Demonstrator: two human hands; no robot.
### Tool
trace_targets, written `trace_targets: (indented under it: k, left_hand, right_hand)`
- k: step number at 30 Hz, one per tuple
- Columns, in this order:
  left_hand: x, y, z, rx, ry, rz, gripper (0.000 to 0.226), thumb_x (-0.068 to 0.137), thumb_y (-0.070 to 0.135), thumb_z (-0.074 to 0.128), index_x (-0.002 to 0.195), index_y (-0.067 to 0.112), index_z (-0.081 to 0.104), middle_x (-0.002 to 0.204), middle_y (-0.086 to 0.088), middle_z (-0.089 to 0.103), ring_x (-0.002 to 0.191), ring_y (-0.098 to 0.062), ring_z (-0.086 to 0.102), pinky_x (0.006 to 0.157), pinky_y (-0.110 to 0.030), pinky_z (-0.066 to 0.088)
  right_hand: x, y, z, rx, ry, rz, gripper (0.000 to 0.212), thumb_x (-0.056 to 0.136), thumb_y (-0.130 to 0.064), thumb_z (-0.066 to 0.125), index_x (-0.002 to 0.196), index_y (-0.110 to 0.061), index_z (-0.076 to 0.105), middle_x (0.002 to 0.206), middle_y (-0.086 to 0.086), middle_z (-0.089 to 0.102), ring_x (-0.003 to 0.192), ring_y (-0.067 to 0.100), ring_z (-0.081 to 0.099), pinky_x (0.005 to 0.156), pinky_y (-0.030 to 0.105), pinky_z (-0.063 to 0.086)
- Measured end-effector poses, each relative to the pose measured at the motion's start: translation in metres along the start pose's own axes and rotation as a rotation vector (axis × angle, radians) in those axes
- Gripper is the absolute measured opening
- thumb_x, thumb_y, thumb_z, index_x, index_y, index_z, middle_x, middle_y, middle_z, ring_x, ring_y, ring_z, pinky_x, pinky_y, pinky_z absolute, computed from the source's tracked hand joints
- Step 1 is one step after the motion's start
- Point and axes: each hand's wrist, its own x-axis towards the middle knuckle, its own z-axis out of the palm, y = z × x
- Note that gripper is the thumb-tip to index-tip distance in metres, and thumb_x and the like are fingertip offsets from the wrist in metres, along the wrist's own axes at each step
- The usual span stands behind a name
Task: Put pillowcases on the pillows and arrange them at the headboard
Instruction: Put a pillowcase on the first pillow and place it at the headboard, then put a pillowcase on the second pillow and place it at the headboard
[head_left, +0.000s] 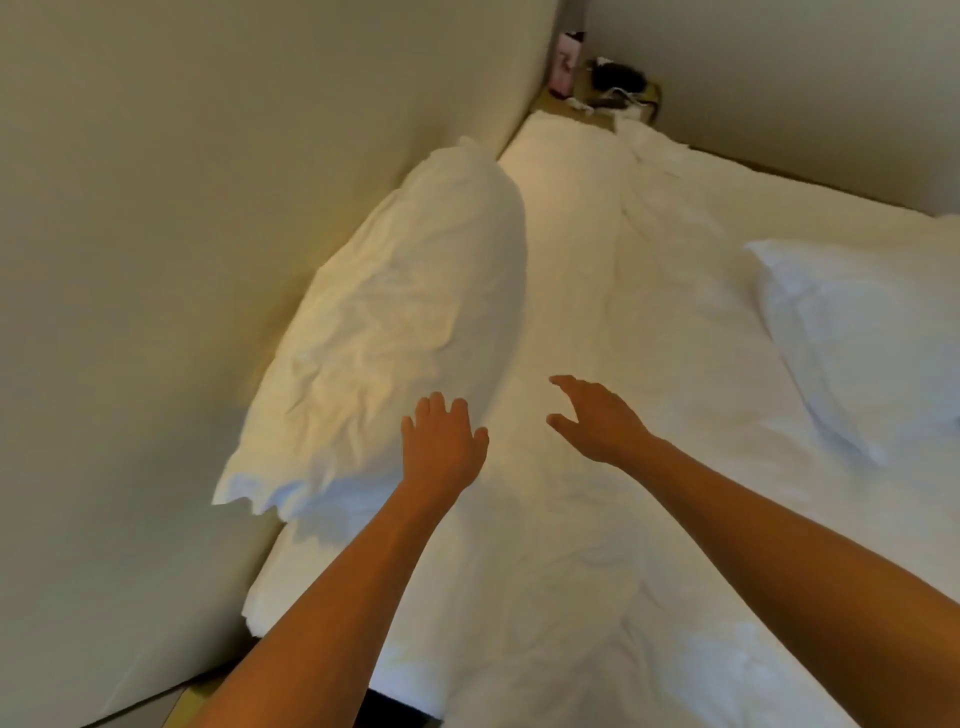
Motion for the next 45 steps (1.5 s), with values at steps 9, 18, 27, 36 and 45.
trace_targets:
  k: [9,18,27,36,45]
  left_hand:
    - [-0.08,0.224,0.071,-0.014,-0.23,0.43,0.051,0.1,0.047,0.045,0.14,0.015,0.05,0.139,-0.011,0.053,0.128,-0.03,0.05,0.104,-0.043,0.044]
    - [-0.211,0.448,0.178,0.116,-0.407,0.737,0.054,0.099,0.052,0.045,0.142,0.02,0.049,0.141,-0.007,0.051,0.131,-0.028,0.048,0.103,-0.043,0.042]
    - [-0.32,0.675,0.292,0.137,-0.476,0.715,0.052,0.097,0.052,0.047,0.139,0.022,0.051,0.138,-0.004,0.053,0.13,-0.024,0.049,0.103,-0.044,0.045]
    - [-0.346,0.827,0.39,0.115,-0.547,0.623,0.049,0.095,0.049,0.05,0.136,0.022,0.055,0.133,-0.003,0.058,0.124,-0.024,0.053,0.1,-0.04,0.047]
    - [-0.304,0.902,0.477,0.097,-0.565,0.478,0.049,0.095,0.049,0.051,0.136,0.021,0.054,0.132,-0.006,0.059,0.12,-0.025,0.057,0.097,-0.038,0.048]
  right_hand:
    - [-0.268,0.205,0.002,0.168,0.086,0.587,0.054,0.102,-0.048,0.057,0.149,-0.024,0.046,0.142,0.004,0.063,0.129,0.027,0.059,0.105,0.039,0.048]
    - [-0.533,0.373,0.037,0.26,0.156,0.883,0.057,0.102,-0.05,0.056,0.152,-0.026,0.043,0.144,0.003,0.061,0.128,0.026,0.06,0.106,0.04,0.048]
    - [-0.685,0.603,0.061,0.351,0.222,0.981,0.057,0.102,-0.045,0.057,0.152,-0.019,0.043,0.139,0.011,0.06,0.132,0.03,0.053,0.108,0.042,0.045]
    - [-0.715,0.773,0.08,0.446,0.324,1.002,0.064,0.101,-0.041,0.059,0.157,-0.019,0.038,0.16,0.012,0.04,0.144,0.033,0.043,0.113,0.045,0.043]
    - [-0.676,0.879,0.115,0.45,0.313,1.023,0.095,0.088,-0.081,0.049,0.165,-0.038,0.012,0.173,0.013,-0.001,0.158,0.04,0.007,0.115,0.063,0.037]
